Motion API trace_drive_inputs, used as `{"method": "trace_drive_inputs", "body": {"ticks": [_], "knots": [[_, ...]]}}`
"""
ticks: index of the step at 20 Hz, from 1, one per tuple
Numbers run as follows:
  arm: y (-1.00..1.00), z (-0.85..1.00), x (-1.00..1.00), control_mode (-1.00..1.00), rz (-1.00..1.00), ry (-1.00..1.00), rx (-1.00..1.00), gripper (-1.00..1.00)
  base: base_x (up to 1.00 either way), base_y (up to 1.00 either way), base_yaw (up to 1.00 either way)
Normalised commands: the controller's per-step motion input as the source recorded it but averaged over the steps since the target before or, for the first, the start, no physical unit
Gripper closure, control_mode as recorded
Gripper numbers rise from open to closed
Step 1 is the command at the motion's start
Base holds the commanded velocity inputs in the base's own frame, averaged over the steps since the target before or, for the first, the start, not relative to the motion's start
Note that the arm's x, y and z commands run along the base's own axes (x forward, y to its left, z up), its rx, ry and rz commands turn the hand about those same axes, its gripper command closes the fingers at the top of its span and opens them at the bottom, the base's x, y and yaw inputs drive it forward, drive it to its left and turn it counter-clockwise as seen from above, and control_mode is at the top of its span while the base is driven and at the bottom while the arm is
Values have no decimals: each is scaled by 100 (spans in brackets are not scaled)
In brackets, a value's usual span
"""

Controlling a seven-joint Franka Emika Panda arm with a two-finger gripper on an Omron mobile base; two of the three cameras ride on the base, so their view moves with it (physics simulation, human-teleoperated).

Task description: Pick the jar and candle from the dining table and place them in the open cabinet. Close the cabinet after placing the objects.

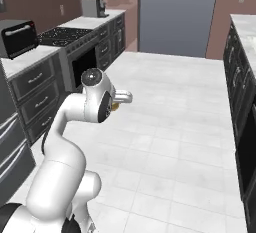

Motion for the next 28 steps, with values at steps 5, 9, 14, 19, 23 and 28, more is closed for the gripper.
{"method": "trace_drive_inputs", "body": {"ticks": [5, 9, 14, 19, 23, 28], "knots": [[0, 0, 0, 100, 0, 0, 0, 100, 100, 0, 25], [0, 0, 0, 100, 0, 0, 0, 100, 100, 0, 25], [0, 0, 0, 100, 0, 0, 0, 100, 100, 0, 25], [0, 0, 0, 100, 0, 0, 0, 100, 100, 0, 25], [0, 0, 0, 100, 0, 0, 0, 100, 100, 0, 25], [0, 0, 0, 100, 0, 0, 0, 100, 100, 0, 25]]}}
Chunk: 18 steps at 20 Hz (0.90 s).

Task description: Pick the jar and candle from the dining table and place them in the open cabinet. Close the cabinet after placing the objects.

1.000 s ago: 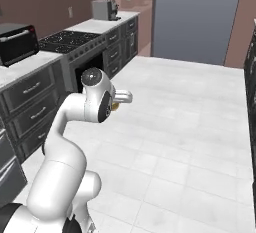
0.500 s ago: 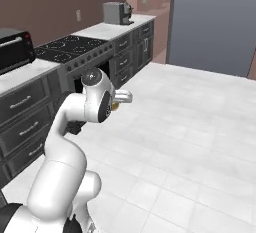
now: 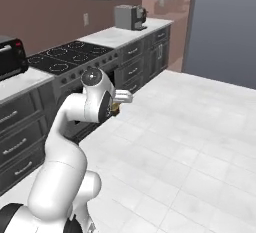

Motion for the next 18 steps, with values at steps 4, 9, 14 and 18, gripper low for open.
{"method": "trace_drive_inputs", "body": {"ticks": [4, 9, 14, 18], "knots": [[0, 0, 0, 100, 0, 0, 0, 100, 100, 0, 26], [0, 0, 0, 100, 0, 0, 0, 100, 100, 0, 26], [0, 0, 0, 100, 0, 0, 0, 100, 100, 0, 26], [0, 0, 0, 100, 0, 0, 0, 100, 100, 0, 27]]}}
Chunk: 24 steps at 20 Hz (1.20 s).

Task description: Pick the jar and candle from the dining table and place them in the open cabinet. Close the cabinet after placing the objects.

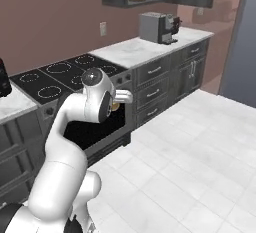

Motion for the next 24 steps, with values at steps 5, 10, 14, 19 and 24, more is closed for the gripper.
{"method": "trace_drive_inputs", "body": {"ticks": [5, 10, 14, 19, 24], "knots": [[0, 0, 0, 100, 0, 0, 0, 100, 100, 0, 30], [0, 0, 0, 100, 0, 0, 0, 100, 100, -23, 33], [0, 0, 0, 100, 0, 0, 0, 100, 100, -54, 37], [0, 0, 0, 100, 0, 0, 0, 100, 100, -65, 38], [0, 0, 0, 100, 0, 0, 0, 100, 100, -68, 37]]}}
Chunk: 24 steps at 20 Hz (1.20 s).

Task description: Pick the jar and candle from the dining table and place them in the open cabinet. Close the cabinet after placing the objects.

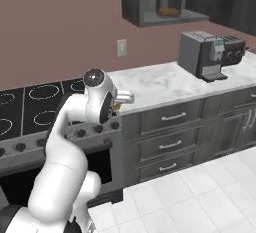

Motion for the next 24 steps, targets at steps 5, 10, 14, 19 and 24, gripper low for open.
{"method": "trace_drive_inputs", "body": {"ticks": [5, 10, 14, 19, 24], "knots": [[0, 0, 0, 100, 0, 0, 0, 100, 100, -75, 32], [0, 0, 0, 100, 0, 0, 0, 100, 70, -71, 23], [0, 0, 0, 100, 0, 0, 0, 100, 49, -51, 12], [0, 0, 0, 100, 0, 0, 0, 100, 26, -36, 20], [0, 0, 0, 100, 0, 0, 0, 100, 48, -52, 35]]}}
